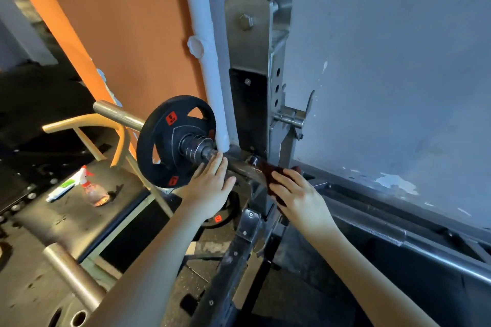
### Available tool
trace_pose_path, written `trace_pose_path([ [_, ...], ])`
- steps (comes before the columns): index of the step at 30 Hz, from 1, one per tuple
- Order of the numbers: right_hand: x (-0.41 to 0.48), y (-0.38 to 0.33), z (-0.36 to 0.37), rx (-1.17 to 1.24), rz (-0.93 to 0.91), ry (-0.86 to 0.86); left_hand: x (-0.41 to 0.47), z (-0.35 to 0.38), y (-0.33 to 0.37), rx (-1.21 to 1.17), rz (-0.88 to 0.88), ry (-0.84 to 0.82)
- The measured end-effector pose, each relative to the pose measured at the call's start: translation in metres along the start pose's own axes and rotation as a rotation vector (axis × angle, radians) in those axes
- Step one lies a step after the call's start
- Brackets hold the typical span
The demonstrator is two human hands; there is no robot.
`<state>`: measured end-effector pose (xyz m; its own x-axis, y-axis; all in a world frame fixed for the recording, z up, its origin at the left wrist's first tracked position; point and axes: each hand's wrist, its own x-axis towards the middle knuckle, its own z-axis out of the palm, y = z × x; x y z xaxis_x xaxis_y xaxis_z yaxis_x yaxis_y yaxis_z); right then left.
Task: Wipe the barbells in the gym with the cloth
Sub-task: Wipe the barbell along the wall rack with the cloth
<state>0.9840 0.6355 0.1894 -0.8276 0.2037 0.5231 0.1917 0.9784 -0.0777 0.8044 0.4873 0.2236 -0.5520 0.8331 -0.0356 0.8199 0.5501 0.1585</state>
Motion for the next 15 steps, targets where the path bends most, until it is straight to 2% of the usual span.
trace_pose_path([
  [4,0.034,-0.021,0.007,0.059,0.094,0.039,-0.001,0.005,-0.001,0.022,-0.001,0.035],
  [8,0.053,-0.035,-0.033,0.099,0.229,0.139,-0.005,0.004,-0.007,0.101,0.047,0.036],
  [9,0.053,-0.038,-0.046,0.117,0.278,0.128,-0.005,0.004,-0.008,0.092,0.04,0.046],
  [13,0.071,-0.037,-0.039,0.01,0.406,-0.168,-0.007,0.004,-0.005,0.024,0.041,0.081],
  [15,0.084,-0.04,-0.02,0.009,0.383,-0.152,-0.007,0.005,-0.006,-0.014,0.037,0.09],
])
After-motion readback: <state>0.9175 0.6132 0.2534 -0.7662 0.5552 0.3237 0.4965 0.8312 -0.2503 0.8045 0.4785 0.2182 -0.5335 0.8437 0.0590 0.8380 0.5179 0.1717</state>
